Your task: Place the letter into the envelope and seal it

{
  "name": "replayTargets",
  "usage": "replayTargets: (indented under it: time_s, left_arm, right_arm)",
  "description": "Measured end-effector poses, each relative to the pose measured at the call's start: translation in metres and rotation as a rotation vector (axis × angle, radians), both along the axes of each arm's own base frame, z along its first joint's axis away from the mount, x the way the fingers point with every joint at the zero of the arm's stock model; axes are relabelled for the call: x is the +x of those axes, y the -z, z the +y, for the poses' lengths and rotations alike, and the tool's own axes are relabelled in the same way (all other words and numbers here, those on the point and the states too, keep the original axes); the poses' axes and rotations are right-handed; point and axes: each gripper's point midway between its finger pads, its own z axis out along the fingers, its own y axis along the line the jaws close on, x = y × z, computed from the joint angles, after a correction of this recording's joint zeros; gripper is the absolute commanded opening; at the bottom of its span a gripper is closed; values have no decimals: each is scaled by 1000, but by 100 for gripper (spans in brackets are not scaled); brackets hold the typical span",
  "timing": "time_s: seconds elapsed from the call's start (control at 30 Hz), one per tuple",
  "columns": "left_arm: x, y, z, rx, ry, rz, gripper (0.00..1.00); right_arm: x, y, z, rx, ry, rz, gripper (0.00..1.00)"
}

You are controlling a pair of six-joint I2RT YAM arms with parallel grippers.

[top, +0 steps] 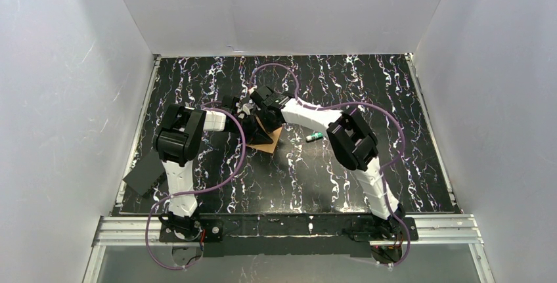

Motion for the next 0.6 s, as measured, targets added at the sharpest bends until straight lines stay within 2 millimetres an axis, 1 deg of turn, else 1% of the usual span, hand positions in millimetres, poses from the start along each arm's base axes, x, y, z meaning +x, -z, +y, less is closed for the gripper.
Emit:
replayTargets:
  time_s: [0.1, 0.27, 0.47, 0.6]
  left_arm:
    - [0, 0, 0, -2, 4, -4, 0]
    - [1, 0, 1, -4, -1, -6, 0]
    - [2, 0, 3, -12, -6, -13, 0]
    - [2, 0, 3, -16, -6, -16, 0]
  right_arm:
    - [-3, 0, 2, -6, 8, -4, 16]
    - [2, 2, 6, -66, 75, 12, 12]
    - [6, 2, 5, -88, 140, -5, 13]
    - [6, 2, 5, -80, 148, 3, 15]
